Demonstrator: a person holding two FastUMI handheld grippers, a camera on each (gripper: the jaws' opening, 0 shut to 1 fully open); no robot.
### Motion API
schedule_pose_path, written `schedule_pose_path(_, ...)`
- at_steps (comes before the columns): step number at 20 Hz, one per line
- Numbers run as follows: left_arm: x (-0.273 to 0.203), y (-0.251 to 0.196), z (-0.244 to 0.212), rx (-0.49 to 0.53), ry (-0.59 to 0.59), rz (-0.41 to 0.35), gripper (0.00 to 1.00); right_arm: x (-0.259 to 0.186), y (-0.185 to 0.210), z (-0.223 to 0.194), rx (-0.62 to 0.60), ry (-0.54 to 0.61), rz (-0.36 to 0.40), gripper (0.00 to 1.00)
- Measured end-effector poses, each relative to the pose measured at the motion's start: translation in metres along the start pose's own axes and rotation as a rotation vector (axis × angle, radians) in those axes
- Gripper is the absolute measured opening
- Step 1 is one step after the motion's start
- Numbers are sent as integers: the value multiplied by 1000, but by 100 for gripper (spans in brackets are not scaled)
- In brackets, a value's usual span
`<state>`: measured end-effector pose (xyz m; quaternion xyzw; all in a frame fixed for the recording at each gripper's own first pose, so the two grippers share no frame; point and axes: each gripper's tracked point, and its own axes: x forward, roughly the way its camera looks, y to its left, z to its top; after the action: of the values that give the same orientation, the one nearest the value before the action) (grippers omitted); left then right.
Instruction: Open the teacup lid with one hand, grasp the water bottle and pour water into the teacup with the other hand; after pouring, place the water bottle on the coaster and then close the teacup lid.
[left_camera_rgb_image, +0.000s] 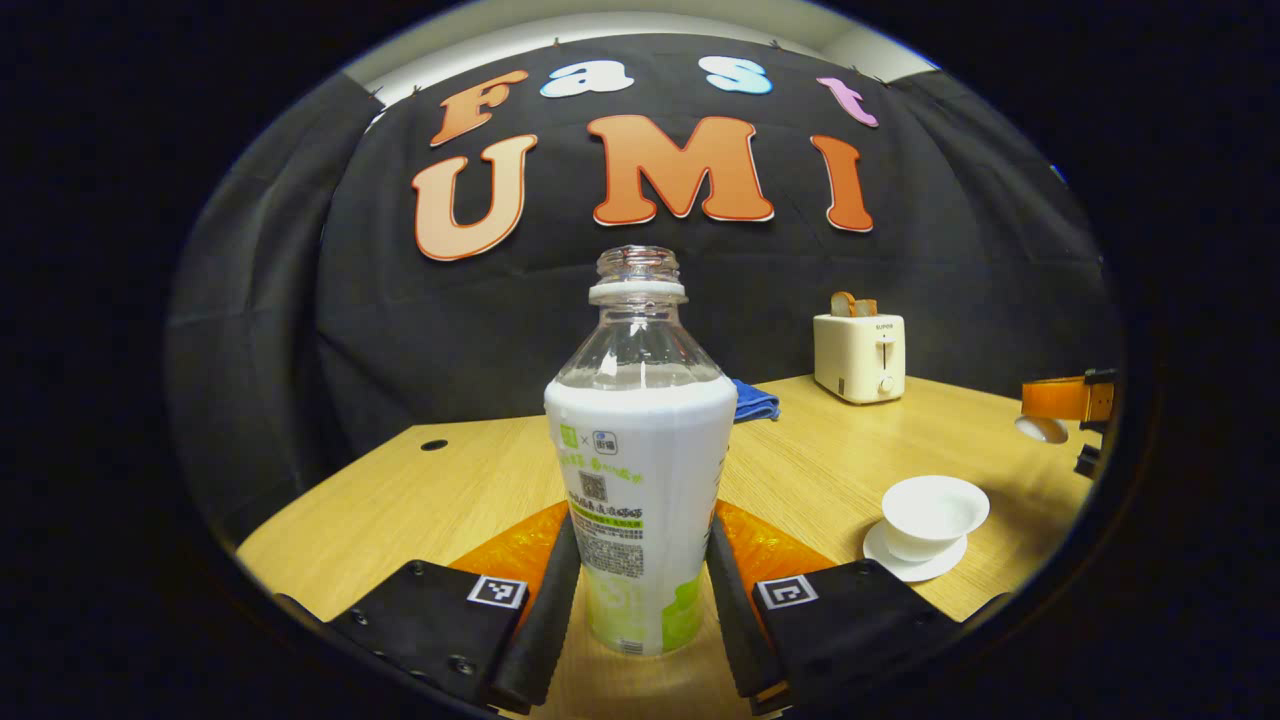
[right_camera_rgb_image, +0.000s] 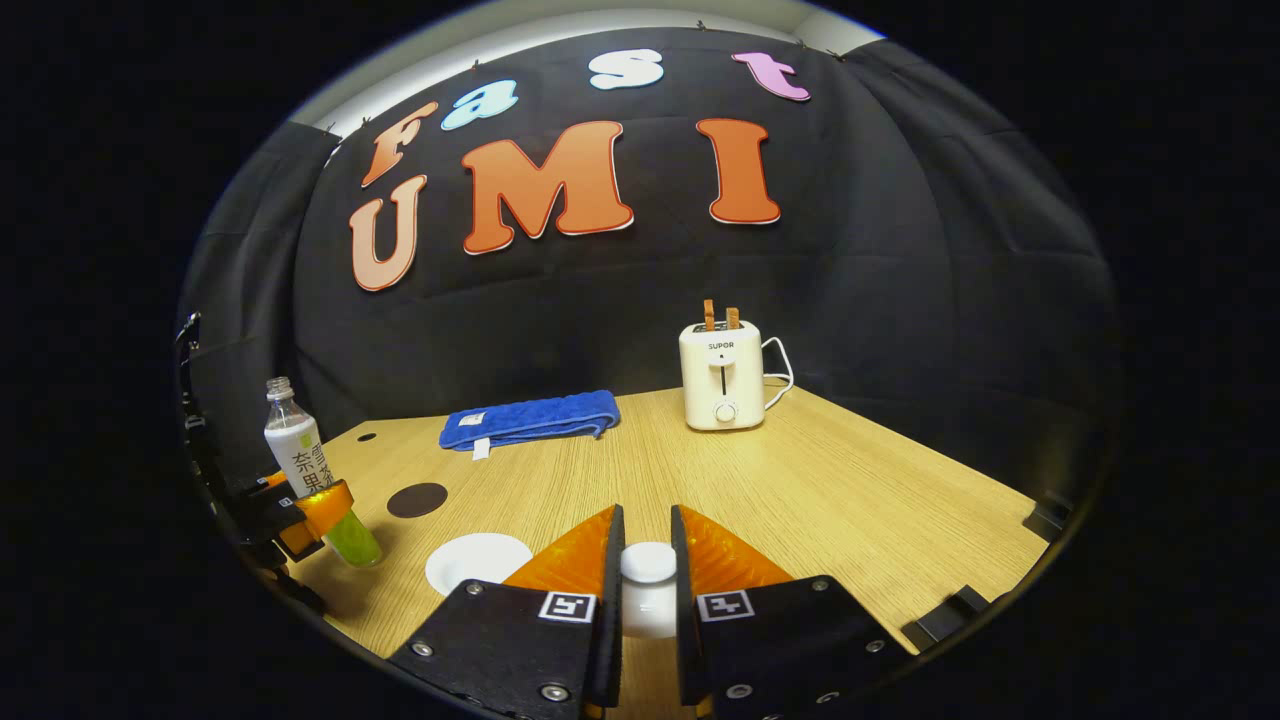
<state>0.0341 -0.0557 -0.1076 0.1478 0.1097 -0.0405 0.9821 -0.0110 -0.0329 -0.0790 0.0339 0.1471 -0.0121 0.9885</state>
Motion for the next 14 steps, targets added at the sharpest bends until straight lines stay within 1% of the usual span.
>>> schedule_pose_path(4,0,0,22,199,-16,-4,68,-2,-13,3,13,-6,-23,23)
schedule_pose_path(7,3,0,28,380,-13,-15,68,-4,-19,0,19,-3,-32,22)
schedule_pose_path(11,10,-13,26,592,-1,-67,67,-4,-19,-1,22,0,-32,23)
schedule_pose_path(12,10,-17,29,646,-4,-74,69,-4,-21,-2,23,2,-33,23)
schedule_pose_path(13,13,-19,31,703,-9,-78,67,-4,-21,-3,25,5,-34,23)
schedule_pose_path(14,16,-23,33,760,-15,-82,68,-4,-22,-4,26,8,-34,23)
